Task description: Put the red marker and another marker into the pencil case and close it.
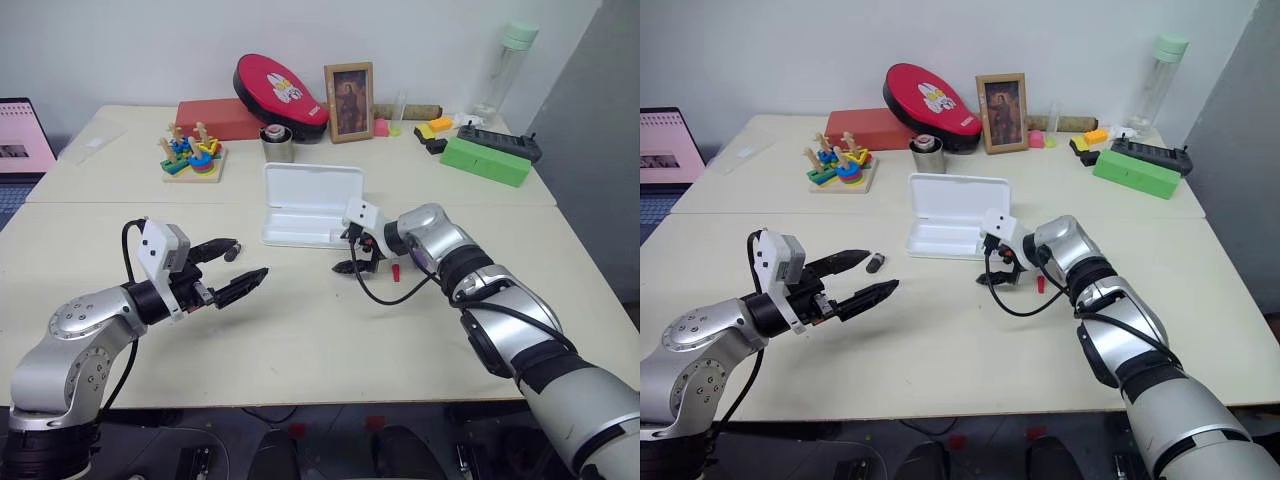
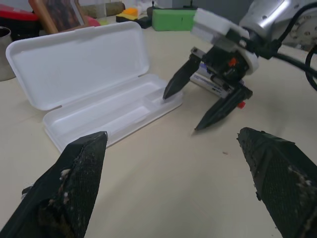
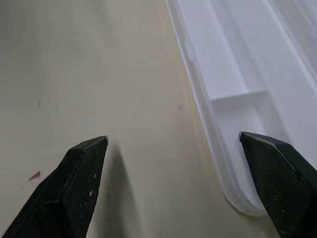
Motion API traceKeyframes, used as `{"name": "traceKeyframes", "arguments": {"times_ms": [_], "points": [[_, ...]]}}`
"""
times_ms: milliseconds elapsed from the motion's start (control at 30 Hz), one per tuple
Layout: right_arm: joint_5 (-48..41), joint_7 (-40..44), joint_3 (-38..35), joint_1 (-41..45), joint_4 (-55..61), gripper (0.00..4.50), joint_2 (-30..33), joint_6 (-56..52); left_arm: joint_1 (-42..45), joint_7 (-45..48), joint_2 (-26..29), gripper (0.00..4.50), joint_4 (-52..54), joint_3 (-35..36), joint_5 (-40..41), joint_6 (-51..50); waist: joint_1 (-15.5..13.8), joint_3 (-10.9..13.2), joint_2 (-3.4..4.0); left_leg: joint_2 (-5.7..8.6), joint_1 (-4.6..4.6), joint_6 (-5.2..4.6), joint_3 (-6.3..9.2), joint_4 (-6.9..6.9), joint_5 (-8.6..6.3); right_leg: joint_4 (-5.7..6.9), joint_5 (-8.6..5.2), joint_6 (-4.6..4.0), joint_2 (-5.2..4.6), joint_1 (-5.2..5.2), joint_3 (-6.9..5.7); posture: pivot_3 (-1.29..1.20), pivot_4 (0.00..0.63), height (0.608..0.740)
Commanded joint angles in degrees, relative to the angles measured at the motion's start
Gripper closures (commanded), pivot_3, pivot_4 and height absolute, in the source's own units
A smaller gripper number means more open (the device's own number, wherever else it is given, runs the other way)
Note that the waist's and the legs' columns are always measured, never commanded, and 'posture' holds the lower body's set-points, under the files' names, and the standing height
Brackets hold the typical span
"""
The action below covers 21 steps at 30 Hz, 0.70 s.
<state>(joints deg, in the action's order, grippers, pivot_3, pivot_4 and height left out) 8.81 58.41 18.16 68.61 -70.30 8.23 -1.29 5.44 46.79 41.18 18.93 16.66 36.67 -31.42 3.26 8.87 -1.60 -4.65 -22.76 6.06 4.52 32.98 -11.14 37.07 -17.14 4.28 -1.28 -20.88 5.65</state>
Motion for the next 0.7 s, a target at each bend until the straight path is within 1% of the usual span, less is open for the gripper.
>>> {"name": "traceKeyframes", "arguments": {"times_ms": [33,67,100,133,167,333,433,533,700], "points": [[1.79,-4.15,-0.54,0.75,-1.31,0.03,-1.02,1.77,0.67,-0.62,0.32,0.0,2.4,1.66,1.36,-0.15,0.07,0.0,0.0,0.0,0.0,0.0,0.0,0.0,0.0,0.0,0.0,0.0,0.0,0.0,0.0,0.0,0.15,0.74],[2.13,-5.05,-0.72,0.84,-1.67,0.03,-1.3,1.79,0.57,-0.84,0.36,0.0,2.38,1.72,1.17,-0.11,0.07,0.0,0.0,0.0,0.0,0.0,0.0,0.0,0.0,0.0,0.0,0.0,0.0,0.0,0.0,0.0,0.15,0.74],[2.29,-5.63,-0.92,0.93,-1.94,0.39,-1.52,1.75,0.48,-1.02,0.37,0.0,2.4,1.8,1.01,-0.05,0.07,-0.01,-0.01,0.0,0.0,0.0,0.0,0.0,0.0,0.0,0.0,0.0,0.0,0.0,0.01,0.0,0.15,0.74],[2.36,-6.14,-1.12,1.06,-2.22,0.43,-1.76,1.51,0.44,-1.22,0.27,0.0,2.35,1.96,1.0,-0.01,0.08,-0.01,-0.01,0.0,0.02,0.0,0.0,0.0,0.0,0.0,0.0,0.0,0.0,0.01,0.0,0.0,0.15,0.74],[2.47,-6.18,-1.2,1.16,-2.4,0.62,-1.9,1.45,0.38,-1.45,0.18,0.0,2.35,2.1,1.06,0.01,0.09,-0.01,-0.01,0.0,0.03,0.0,0.0,0.0,0.0,0.0,0.0,0.0,0.0,0.02,0.0,0.0,0.15,0.74],[2.73,-5.15,-1.71,1.73,-2.76,1.79,-2.26,1.11,-0.11,-1.87,0.21,0.0,2.63,2.28,1.1,0.12,0.06,0.0,0.0,0.0,0.09,0.0,0.0,0.01,0.0,0.04,0.0,0.0,0.0,0.06,0.0,0.0,0.15,0.74],[3.16,-5.14,-1.82,1.85,-2.97,2.38,-2.25,1.24,0.11,-2.01,0.29,0.0,2.58,2.32,1.07,0.06,0.05,0.0,0.0,0.0,0.08,0.0,0.0,0.01,0.0,0.04,0.0,0.0,0.0,0.07,0.01,0.0,0.15,0.74],[3.59,-5.74,-2.12,1.94,-3.31,3.23,-2.26,1.25,0.21,-2.38,0.31,0.0,2.91,2.24,1.11,-0.01,0.05,0.0,0.0,0.0,0.07,0.0,0.0,0.0,0.0,0.02,0.0,0.0,0.0,0.07,0.0,0.0,0.15,0.74],[3.94,-6.31,-2.36,2.09,-3.47,4.38,-2.34,1.37,-0.4,-2.89,0.3,0.0,3.5,2.77,1.37,-0.01,0.05,0.0,0.0,0.0,0.07,0.0,0.0,-0.01,0.0,0.01,0.0,0.0,0.0,0.06,0.0,0.0,0.15,0.74]]}}
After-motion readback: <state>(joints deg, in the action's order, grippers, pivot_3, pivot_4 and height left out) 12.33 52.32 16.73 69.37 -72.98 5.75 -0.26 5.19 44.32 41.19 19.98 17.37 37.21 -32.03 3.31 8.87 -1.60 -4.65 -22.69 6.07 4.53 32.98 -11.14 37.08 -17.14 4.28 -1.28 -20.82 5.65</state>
